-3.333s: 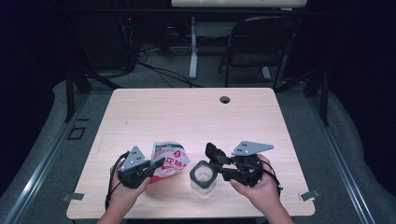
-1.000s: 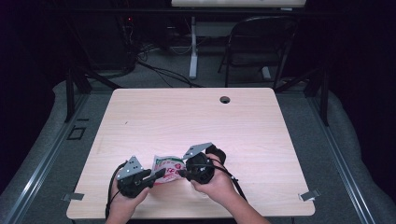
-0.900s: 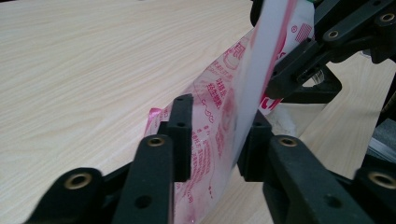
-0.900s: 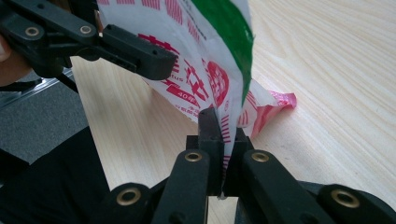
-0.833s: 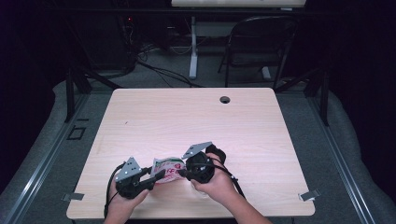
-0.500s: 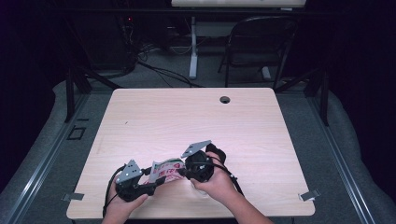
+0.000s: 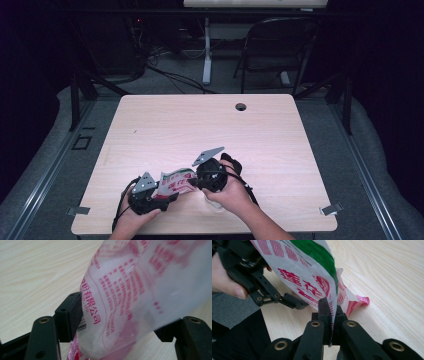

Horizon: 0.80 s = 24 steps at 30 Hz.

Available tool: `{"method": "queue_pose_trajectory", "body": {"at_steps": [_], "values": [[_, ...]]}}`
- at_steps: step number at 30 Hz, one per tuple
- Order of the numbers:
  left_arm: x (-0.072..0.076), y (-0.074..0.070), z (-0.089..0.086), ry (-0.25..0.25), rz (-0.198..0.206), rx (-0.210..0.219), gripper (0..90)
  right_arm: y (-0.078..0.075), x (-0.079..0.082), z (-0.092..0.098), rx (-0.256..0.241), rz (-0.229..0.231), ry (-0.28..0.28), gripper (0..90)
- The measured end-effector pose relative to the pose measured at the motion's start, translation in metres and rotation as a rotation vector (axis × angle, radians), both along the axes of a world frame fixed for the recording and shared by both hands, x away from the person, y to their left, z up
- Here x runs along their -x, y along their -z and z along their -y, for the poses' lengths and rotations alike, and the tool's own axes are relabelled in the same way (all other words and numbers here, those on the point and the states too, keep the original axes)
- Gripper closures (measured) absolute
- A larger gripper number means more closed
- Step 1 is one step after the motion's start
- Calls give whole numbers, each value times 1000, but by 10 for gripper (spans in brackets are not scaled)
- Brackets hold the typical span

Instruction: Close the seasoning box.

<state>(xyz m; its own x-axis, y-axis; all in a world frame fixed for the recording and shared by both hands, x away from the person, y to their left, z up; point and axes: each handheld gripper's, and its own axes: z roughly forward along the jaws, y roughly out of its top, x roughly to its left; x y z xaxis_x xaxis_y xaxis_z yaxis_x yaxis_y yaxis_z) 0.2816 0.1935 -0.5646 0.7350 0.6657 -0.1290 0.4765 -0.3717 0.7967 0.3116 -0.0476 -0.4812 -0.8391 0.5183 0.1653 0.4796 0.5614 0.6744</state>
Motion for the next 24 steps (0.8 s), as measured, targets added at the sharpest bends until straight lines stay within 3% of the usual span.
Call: {"method": "queue_pose_trajectory", "body": {"at_steps": [5, 11, 17, 24], "values": [[-7, 8, -2, -16, -34, 26, 278, -2, -1, -2, 13, 5, -6, 900], [-13, 15, 0, -14, -95, 7, 239, -3, -3, -1, 16, -7, -11, 900], [-17, 22, 4, -14, -103, -37, 248, -3, -1, -2, 27, 0, -10, 900], [-19, 23, 6, -22, -103, -28, 252, -2, -1, -2, 20, 0, -7, 900]]}}
